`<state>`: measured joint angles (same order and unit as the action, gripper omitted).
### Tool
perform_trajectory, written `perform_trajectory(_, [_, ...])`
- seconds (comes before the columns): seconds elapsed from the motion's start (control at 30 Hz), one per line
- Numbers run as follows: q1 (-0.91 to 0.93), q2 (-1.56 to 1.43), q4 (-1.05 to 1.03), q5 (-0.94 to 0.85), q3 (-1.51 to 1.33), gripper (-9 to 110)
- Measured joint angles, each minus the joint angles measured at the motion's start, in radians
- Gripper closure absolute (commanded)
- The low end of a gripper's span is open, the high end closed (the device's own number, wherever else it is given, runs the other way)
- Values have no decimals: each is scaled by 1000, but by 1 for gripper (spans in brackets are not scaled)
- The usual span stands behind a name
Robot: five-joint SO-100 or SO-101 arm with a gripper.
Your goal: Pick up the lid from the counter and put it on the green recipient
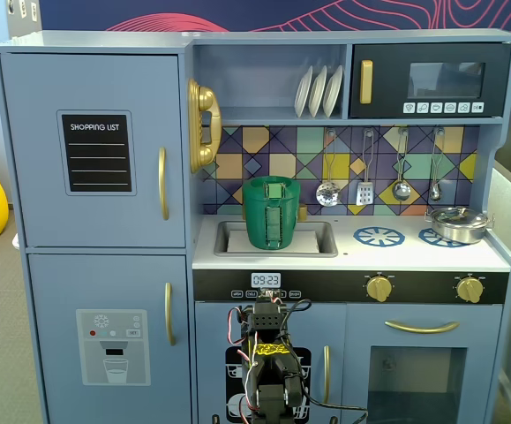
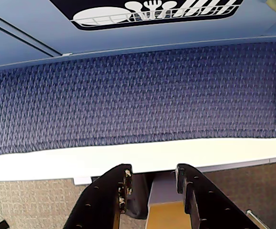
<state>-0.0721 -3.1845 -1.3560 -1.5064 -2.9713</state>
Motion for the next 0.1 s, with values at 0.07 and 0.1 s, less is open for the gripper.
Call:
perform_trajectory(0.07, [0,0,0,0,0,99])
perform_trajectory(0.1, [0,0,0,0,0,99])
